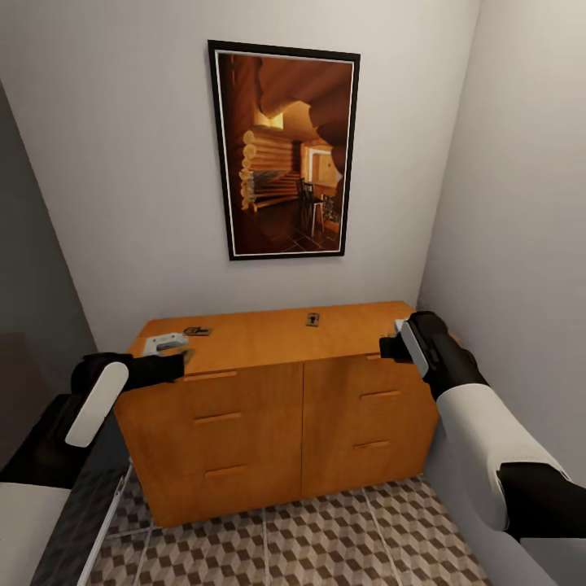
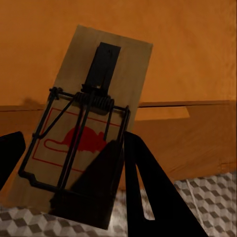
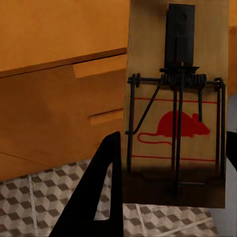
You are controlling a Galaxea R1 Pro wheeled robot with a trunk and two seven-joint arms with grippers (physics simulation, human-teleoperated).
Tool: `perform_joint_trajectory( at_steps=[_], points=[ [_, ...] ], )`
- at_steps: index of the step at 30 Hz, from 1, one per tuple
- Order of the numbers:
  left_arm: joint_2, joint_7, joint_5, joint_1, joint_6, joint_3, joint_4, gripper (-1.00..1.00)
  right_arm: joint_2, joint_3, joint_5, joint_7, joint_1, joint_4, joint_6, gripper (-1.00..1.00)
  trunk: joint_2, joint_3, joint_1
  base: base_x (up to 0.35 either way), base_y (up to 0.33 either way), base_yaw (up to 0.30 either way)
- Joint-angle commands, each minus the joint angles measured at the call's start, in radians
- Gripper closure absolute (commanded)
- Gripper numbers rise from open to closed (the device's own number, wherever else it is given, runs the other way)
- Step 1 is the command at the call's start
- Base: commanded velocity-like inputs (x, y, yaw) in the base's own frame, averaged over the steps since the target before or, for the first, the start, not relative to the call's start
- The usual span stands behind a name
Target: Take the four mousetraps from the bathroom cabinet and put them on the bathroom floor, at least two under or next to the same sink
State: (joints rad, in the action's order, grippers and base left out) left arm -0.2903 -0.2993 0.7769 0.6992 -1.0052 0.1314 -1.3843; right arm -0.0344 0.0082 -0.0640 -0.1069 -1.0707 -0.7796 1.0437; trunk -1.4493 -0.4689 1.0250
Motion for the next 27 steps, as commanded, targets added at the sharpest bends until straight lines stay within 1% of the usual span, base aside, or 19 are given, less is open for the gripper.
perform_joint_trajectory(
  at_steps=[1,7,11,15,20,26,27],
  points=[
    [0.002,-0.010,0.016,0.000,-0.007,0.002,-0.007,1.00,0.000,0.001,-0.008,-0.008,0.005,0.000,0.004,1.00,-0.001,-0.001,0.000,0.000,0.000,0.000],
    [0.003,-0.013,0.056,-0.001,-0.038,0.001,-0.026,1.00,-0.001,0.000,-0.008,-0.008,0.039,0.000,0.004,1.00,-0.001,-0.001,0.000,0.000,0.000,0.000],
    [0.003,-0.015,0.080,-0.001,-0.039,0.001,-0.028,1.00,-0.001,0.000,-0.008,-0.008,0.062,0.000,0.004,1.00,-0.001,-0.001,0.000,-0.078,0.000,0.000],
    [0.003,-0.015,0.104,-0.001,-0.039,0.000,-0.028,1.00,-0.001,-0.001,-0.008,-0.008,0.084,0.000,0.004,1.00,-0.001,-0.001,0.000,-0.244,0.000,0.000],
    [0.003,-0.015,0.133,-0.001,-0.038,0.000,-0.028,1.00,-0.001,-0.001,-0.008,-0.008,0.112,0.000,0.004,1.00,-0.001,-0.001,0.000,-0.328,0.000,0.000],
    [0.003,-0.015,0.133,-0.001,-0.038,0.001,-0.028,1.00,-0.001,-0.001,-0.008,-0.007,0.146,0.000,0.004,1.00,-0.001,-0.001,0.000,-0.333,0.000,0.000],
    [0.003,-0.015,0.133,-0.001,-0.038,0.001,-0.028,1.00,-0.001,-0.001,-0.008,-0.007,0.209,0.000,0.004,1.00,-0.001,-0.001,0.000,-0.334,0.000,0.000]
  ],
)
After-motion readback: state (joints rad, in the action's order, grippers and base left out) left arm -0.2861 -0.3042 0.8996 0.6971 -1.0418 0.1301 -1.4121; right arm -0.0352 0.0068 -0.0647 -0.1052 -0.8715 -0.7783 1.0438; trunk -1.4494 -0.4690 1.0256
